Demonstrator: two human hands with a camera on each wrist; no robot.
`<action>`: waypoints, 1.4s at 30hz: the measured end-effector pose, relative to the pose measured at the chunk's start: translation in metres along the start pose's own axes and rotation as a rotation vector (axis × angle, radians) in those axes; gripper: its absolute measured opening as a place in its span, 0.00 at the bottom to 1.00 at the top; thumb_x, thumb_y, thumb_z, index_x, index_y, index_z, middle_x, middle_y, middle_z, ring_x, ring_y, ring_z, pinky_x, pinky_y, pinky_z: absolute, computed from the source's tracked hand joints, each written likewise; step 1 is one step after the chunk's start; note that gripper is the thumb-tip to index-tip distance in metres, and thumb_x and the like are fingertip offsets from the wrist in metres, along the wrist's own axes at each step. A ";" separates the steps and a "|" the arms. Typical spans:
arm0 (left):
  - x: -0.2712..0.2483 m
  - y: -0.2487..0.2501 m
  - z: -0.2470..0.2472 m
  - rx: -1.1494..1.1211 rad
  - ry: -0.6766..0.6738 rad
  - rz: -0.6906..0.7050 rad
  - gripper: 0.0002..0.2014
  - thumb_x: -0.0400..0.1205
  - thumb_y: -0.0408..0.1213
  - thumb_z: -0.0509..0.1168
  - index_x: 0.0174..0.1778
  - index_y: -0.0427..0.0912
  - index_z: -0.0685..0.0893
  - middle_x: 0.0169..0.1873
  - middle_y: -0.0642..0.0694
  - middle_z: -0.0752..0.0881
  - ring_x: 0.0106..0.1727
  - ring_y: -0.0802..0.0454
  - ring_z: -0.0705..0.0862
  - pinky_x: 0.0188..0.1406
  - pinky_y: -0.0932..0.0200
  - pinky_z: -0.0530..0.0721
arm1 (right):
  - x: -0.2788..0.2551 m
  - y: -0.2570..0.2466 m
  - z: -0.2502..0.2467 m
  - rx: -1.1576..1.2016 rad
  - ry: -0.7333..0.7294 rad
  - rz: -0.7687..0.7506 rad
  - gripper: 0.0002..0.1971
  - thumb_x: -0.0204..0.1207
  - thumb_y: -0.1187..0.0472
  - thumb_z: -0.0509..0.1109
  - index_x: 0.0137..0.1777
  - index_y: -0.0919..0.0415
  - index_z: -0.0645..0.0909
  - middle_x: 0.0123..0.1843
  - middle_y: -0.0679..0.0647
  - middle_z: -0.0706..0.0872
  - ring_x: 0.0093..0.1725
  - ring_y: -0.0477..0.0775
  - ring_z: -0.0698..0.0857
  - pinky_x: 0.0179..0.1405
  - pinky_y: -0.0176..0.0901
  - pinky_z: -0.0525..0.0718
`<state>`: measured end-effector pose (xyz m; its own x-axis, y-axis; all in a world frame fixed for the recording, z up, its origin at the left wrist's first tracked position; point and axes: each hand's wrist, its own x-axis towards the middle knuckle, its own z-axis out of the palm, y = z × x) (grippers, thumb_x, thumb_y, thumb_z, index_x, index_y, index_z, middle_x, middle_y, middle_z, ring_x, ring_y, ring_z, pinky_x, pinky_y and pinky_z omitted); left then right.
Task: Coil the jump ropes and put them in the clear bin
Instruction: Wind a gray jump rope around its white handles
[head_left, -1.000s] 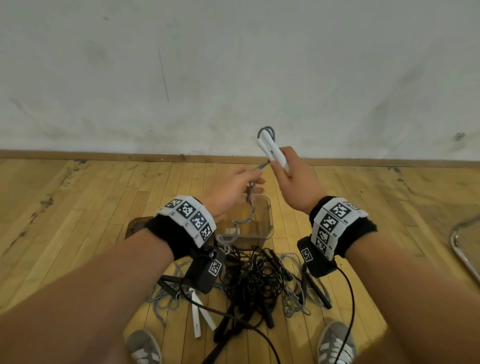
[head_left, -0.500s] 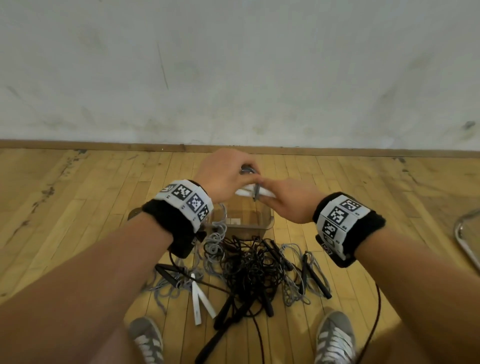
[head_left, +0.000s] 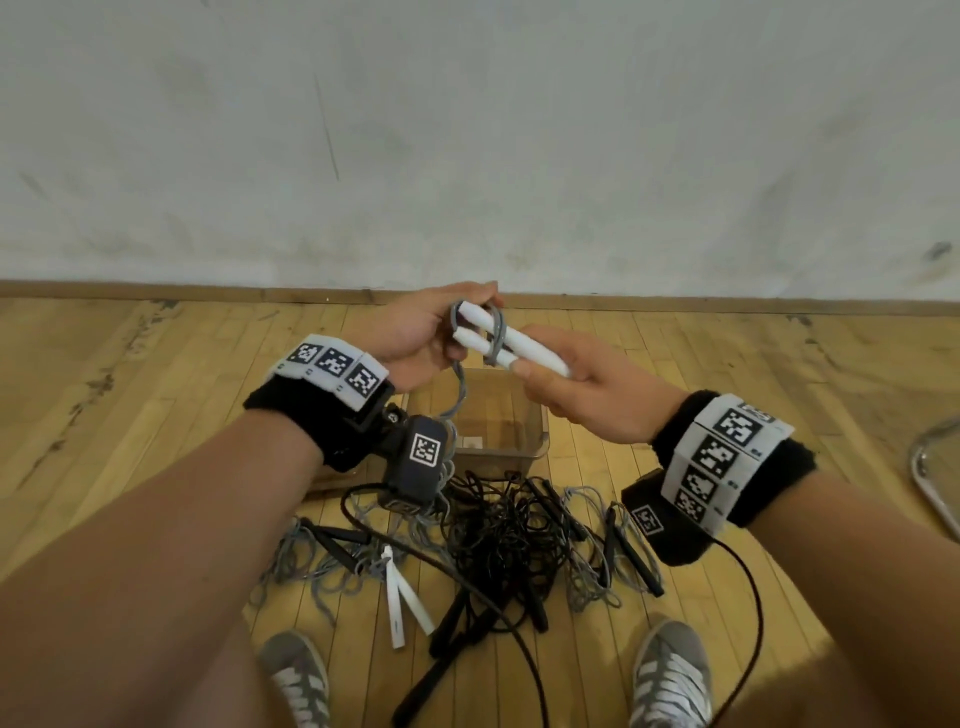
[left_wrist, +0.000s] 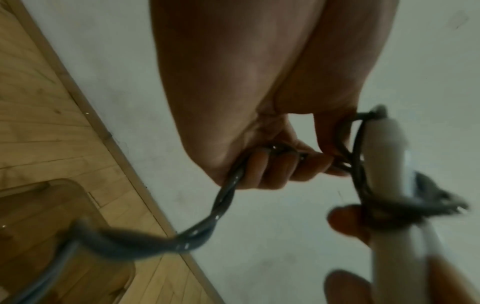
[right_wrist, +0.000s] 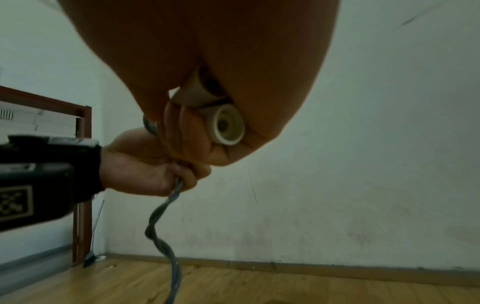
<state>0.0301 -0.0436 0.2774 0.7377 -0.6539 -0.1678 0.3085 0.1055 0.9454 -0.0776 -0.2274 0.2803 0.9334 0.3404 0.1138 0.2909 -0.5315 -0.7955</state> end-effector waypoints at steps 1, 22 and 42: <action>0.000 -0.003 0.001 -0.041 0.014 0.003 0.13 0.86 0.42 0.64 0.38 0.44 0.87 0.27 0.53 0.78 0.27 0.59 0.70 0.26 0.65 0.64 | 0.002 0.000 0.001 0.047 0.035 0.005 0.07 0.91 0.58 0.61 0.58 0.57 0.80 0.32 0.47 0.76 0.26 0.41 0.72 0.25 0.32 0.73; -0.013 -0.040 0.038 0.858 0.262 0.336 0.12 0.90 0.46 0.63 0.55 0.50 0.92 0.25 0.61 0.85 0.26 0.52 0.77 0.26 0.55 0.73 | 0.010 0.051 -0.022 -0.362 0.422 0.257 0.11 0.91 0.50 0.59 0.48 0.51 0.74 0.32 0.45 0.78 0.28 0.46 0.74 0.29 0.42 0.67; 0.000 -0.008 -0.011 0.313 0.141 0.198 0.08 0.76 0.34 0.74 0.49 0.41 0.94 0.43 0.48 0.93 0.43 0.59 0.88 0.43 0.68 0.84 | -0.006 0.028 -0.011 -0.380 0.019 -0.067 0.10 0.89 0.54 0.63 0.57 0.58 0.83 0.32 0.44 0.80 0.29 0.42 0.78 0.28 0.28 0.72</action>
<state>0.0346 -0.0364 0.2663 0.8466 -0.5321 0.0102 -0.0299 -0.0284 0.9991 -0.0725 -0.2523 0.2640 0.9125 0.3712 0.1717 0.4048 -0.7595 -0.5092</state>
